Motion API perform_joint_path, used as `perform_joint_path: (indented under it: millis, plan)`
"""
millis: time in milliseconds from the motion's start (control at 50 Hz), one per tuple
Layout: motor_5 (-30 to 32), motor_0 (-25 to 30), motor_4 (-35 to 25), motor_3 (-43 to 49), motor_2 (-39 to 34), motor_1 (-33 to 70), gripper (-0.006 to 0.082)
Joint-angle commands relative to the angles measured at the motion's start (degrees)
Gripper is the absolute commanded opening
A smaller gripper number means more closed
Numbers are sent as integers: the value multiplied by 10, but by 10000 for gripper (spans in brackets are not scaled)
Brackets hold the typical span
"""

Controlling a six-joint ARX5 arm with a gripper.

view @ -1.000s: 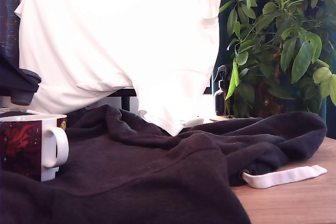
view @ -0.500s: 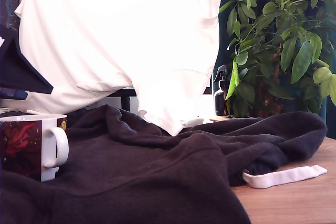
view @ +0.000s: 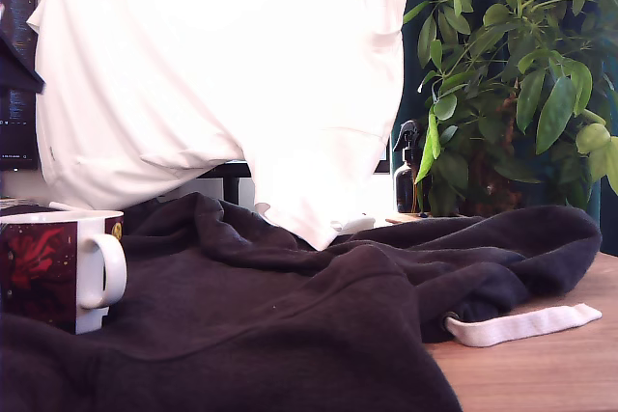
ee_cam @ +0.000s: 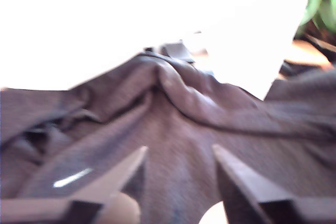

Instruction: Pick the grey coffee capsule and place it inside the red coffee cup

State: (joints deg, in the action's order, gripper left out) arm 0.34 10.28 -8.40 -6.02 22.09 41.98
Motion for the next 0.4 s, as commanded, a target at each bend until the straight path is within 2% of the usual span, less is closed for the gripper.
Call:
perform_joint_path:
  millis: [0,380]
  plan:
    - [-3,-6,6,7,1,-18,-16]
    - [-4,-28,45,94,1,-120,-16]
